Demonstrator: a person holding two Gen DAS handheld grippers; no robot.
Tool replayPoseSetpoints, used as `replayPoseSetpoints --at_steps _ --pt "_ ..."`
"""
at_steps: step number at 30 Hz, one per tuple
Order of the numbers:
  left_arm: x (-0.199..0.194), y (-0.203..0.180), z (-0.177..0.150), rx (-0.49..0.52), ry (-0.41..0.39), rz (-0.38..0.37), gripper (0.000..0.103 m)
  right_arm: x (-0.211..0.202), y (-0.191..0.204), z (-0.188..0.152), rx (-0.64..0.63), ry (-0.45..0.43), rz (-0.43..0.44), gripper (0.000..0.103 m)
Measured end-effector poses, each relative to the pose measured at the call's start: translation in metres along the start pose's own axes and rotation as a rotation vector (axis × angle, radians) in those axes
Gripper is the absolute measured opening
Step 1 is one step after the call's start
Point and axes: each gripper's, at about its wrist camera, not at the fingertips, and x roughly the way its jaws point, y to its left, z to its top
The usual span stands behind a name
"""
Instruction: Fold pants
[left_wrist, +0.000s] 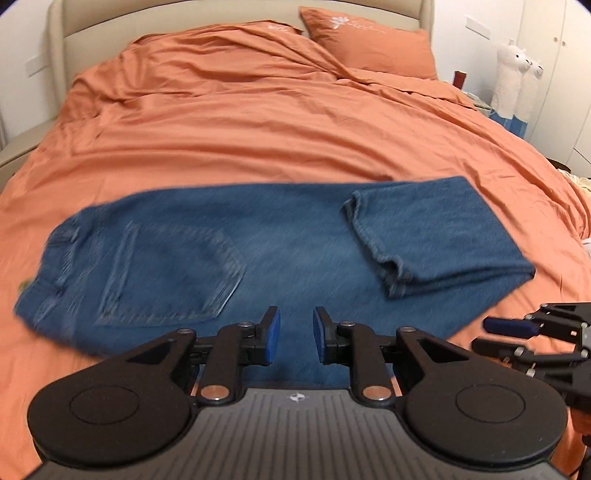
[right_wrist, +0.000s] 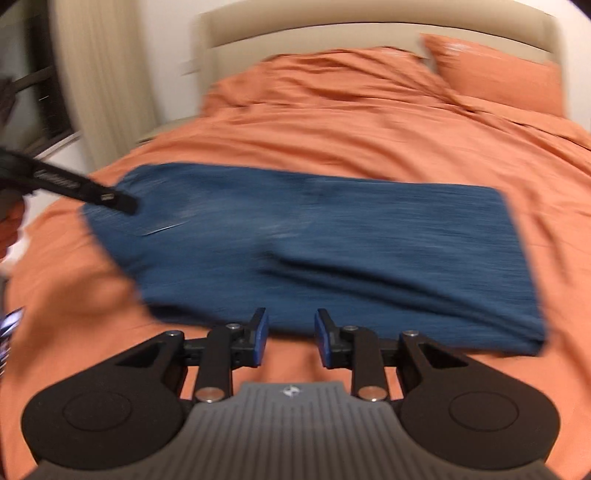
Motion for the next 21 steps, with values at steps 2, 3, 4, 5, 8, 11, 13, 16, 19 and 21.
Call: replayPoseSetpoints --at_steps 2,3,4,5,8,11,13,16,19,21 --pt "-0.001 0.007 -0.011 -0.021 -0.006 0.010 0.025 0.006 0.030 -0.003 -0.059 0.008 0.048 0.031" --pt "-0.001 0.011 -0.018 -0.039 -0.013 0.012 0.025 0.009 0.043 -0.005 -0.090 0.010 0.070 0.033" --pt "0.000 0.015 -0.023 -0.061 -0.020 0.012 0.025 0.013 0.057 -0.007 -0.122 0.009 0.087 0.034" --pt "0.001 0.020 -0.028 -0.085 -0.028 0.008 0.025 0.018 0.068 -0.008 -0.152 0.011 0.098 0.034" --pt "0.001 0.034 -0.042 -0.153 -0.060 -0.010 0.025 0.037 0.094 -0.009 -0.226 0.005 0.099 0.034" --pt "0.004 0.043 -0.053 -0.192 -0.083 -0.028 0.025 0.057 0.111 -0.006 -0.266 0.010 0.097 0.034" --pt "0.007 0.048 -0.058 -0.207 -0.086 -0.037 0.025 0.068 0.119 -0.005 -0.295 -0.003 0.071 0.034" --pt "0.011 0.054 -0.064 -0.233 -0.085 -0.056 0.025 0.082 0.129 -0.002 -0.326 0.007 0.026 0.018" --pt "0.014 0.057 -0.066 -0.248 -0.088 -0.075 0.025 0.083 0.130 -0.003 -0.302 0.020 0.018 0.007" --pt "0.017 0.056 -0.066 -0.242 -0.087 -0.082 0.025 0.078 0.132 -0.008 -0.292 0.018 0.011 0.005"
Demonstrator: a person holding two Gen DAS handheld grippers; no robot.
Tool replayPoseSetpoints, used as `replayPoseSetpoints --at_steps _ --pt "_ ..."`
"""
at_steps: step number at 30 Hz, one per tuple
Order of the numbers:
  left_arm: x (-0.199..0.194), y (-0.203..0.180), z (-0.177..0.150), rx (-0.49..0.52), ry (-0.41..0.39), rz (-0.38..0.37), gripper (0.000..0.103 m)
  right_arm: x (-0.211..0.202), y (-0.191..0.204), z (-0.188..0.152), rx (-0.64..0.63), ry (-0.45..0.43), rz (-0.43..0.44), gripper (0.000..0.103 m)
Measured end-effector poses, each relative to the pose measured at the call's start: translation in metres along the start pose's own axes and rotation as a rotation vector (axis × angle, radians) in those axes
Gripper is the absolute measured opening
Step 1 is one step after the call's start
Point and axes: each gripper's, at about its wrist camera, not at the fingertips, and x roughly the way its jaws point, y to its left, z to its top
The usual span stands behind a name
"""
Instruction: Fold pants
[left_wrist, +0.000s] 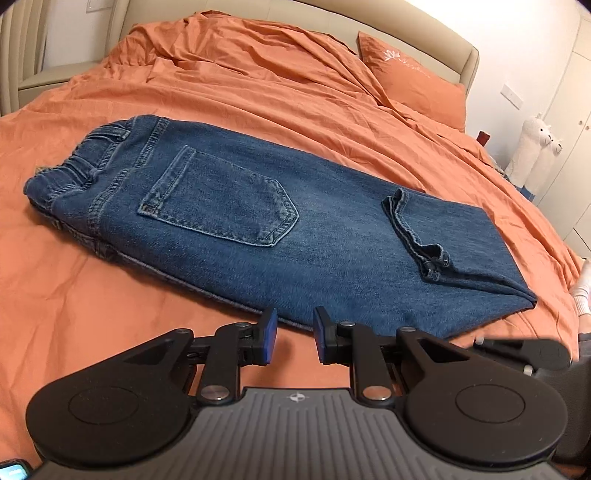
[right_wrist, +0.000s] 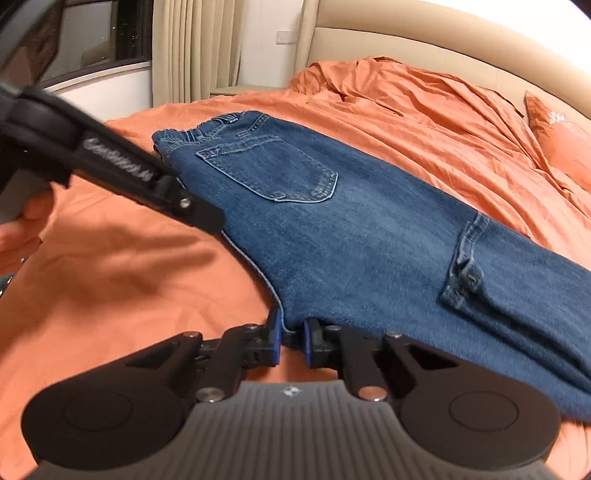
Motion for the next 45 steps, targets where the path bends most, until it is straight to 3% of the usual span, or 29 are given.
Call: replayPoseSetpoints --at_steps 7,10,13,16,23,27,31,37,45 --pt "0.013 -0.006 -0.005 0.019 0.023 0.026 0.025 0.012 0.003 -0.013 0.047 0.042 -0.014 0.004" --pt "0.012 -0.014 -0.005 0.031 0.019 0.046 0.025 0.006 -0.001 -0.013 0.054 0.046 -0.007 0.009" --pt "0.008 -0.025 -0.003 0.050 0.008 0.047 0.025 -0.011 -0.011 -0.014 0.071 0.024 0.010 0.018" --pt "0.004 -0.039 -0.001 0.096 0.002 0.058 0.025 -0.033 -0.025 -0.015 0.085 -0.004 0.014 0.020" --pt "-0.010 -0.039 0.019 0.110 -0.043 0.085 0.029 -0.066 -0.071 -0.003 0.151 -0.072 -0.079 0.023" --pt "-0.016 -0.018 0.036 0.050 -0.062 0.124 0.032 -0.060 -0.095 0.010 0.137 -0.084 -0.139 0.022" --pt "-0.020 0.013 0.049 -0.037 -0.089 0.171 0.039 -0.044 -0.123 0.025 0.159 -0.071 -0.160 0.014" --pt "-0.025 0.074 0.050 -0.265 -0.141 0.179 0.051 -0.002 -0.143 0.041 0.187 -0.042 -0.144 0.011" --pt "-0.013 0.151 0.026 -0.583 -0.181 0.116 0.053 0.037 -0.134 0.021 0.190 0.064 -0.093 0.011"
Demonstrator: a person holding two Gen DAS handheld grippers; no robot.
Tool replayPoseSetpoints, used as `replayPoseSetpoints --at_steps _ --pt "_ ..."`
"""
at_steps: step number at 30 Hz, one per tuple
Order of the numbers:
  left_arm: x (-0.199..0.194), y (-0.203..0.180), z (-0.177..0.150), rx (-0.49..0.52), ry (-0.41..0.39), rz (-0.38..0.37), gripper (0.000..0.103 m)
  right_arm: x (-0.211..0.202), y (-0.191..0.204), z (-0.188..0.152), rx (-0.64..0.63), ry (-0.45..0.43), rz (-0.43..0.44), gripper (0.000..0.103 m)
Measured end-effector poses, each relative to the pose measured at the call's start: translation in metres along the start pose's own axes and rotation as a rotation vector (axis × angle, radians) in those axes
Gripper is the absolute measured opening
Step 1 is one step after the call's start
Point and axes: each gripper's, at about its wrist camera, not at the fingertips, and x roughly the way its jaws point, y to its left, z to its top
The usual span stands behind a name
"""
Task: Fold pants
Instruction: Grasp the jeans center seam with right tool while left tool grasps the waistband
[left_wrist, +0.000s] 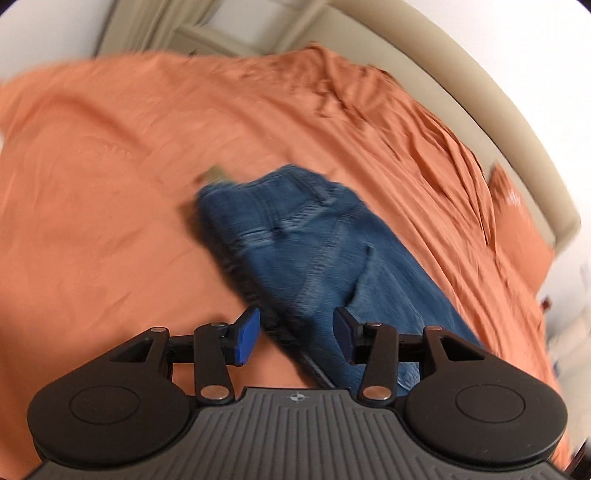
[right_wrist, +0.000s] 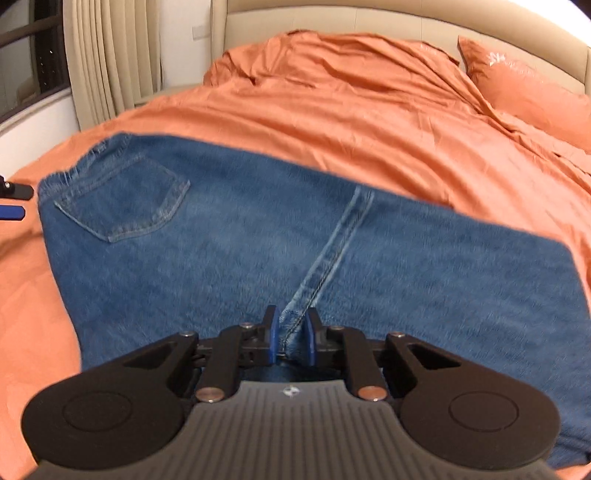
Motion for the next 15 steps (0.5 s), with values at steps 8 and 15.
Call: replayPoseSetpoints --at_steps 8,15 --pt "0.027 0.055 0.016 -0.336 -0.013 -0.095 0.054 0.014 -0.001 -0.001 0.007 0.053 0.012 0.014" --pt "0.063 0.067 0.035 -0.347 -0.019 -0.076 0.044 0.020 -0.007 0.001 0.024 0.084 0.041 0.015"
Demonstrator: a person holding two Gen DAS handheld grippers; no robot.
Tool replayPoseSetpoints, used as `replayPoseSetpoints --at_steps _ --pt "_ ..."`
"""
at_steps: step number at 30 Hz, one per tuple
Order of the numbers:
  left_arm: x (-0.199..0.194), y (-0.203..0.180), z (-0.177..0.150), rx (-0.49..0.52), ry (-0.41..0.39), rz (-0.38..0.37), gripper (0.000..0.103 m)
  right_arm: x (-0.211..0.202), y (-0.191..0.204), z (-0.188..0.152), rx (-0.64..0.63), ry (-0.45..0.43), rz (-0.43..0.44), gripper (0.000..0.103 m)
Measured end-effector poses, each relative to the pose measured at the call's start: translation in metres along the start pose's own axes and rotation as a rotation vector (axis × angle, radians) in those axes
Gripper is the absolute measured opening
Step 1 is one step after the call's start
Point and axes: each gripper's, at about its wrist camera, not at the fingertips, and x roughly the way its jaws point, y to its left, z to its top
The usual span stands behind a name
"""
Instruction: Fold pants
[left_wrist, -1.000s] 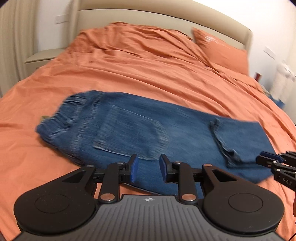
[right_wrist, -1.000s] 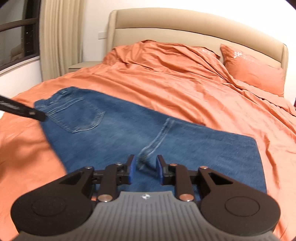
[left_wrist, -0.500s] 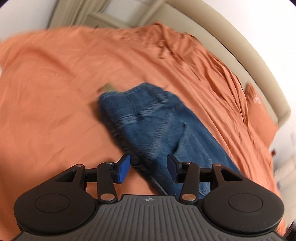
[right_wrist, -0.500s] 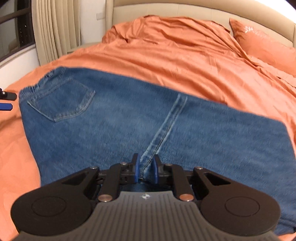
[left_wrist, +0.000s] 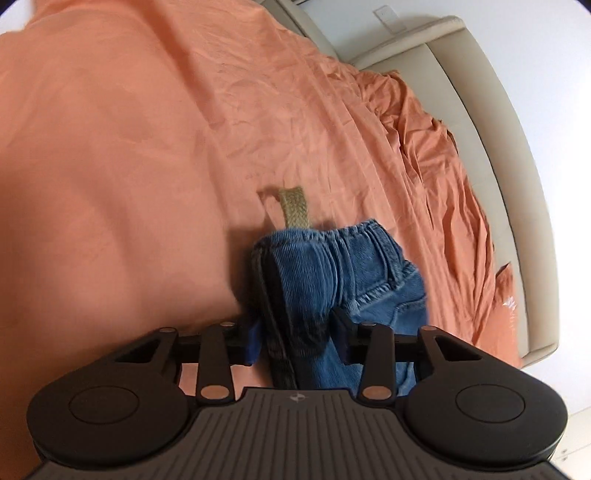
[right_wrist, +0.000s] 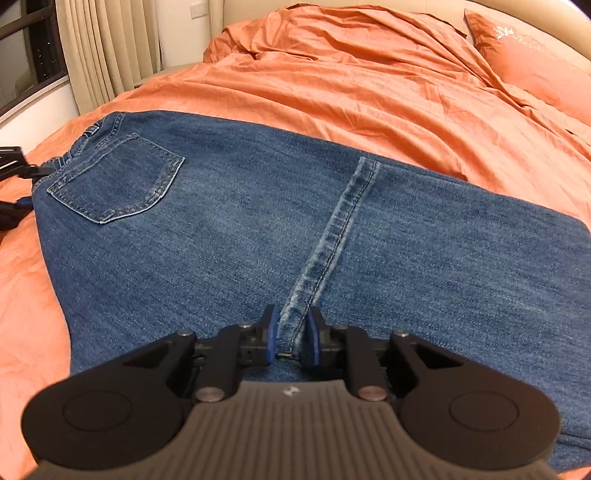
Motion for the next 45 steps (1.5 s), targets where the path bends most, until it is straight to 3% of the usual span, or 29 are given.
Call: replayPoseSetpoints --at_steps 4,7,13,17,21,26,28,32,37,39,41,45 --pt "0.001 -0.006 -0.004 0.052 -0.013 0.020 0.031 0.003 -0.005 0.001 0.028 0.016 0.018 0.015" --pt "-0.006 -0.026 -0.009 0.186 -0.029 0.081 0.022 0.004 -0.003 0.002 0.011 0.024 0.017 0.015" --pt "-0.028 -0.080 -0.016 0.359 -0.086 0.107 0.017 0.004 -0.005 0.005 0.007 0.035 0.027 0.015" --pt "-0.053 -0.137 -0.039 0.562 -0.133 0.090 0.017 0.000 -0.002 0.014 -0.016 0.055 0.024 0.016" --pt "-0.079 -0.199 -0.089 0.831 -0.196 0.057 0.017 -0.021 -0.001 0.020 -0.011 0.009 0.023 0.016" --pt "-0.089 -0.251 -0.187 1.159 -0.226 0.031 0.017 -0.059 -0.011 0.016 0.043 -0.070 0.021 0.016" --pt "-0.087 -0.261 -0.226 1.241 -0.196 0.015 0.017 -0.073 -0.016 0.012 0.055 -0.086 0.001 0.016" --pt "-0.074 -0.258 -0.300 1.372 -0.057 -0.013 0.017 -0.094 -0.028 0.003 0.095 -0.092 -0.041 0.017" --pt "-0.047 -0.227 -0.360 1.419 0.220 -0.010 0.018 -0.109 -0.046 -0.018 0.146 -0.078 -0.091 0.017" --pt "-0.039 -0.217 -0.367 1.421 0.233 0.018 0.019 -0.113 -0.050 -0.028 0.170 -0.065 -0.096 0.017" --pt "-0.037 -0.211 -0.359 1.357 0.264 -0.001 0.024 -0.117 -0.053 -0.039 0.189 -0.062 -0.091 0.019" --pt "-0.030 -0.209 -0.325 1.124 0.400 -0.092 0.049 -0.118 -0.052 -0.052 0.207 -0.067 -0.094 0.023"
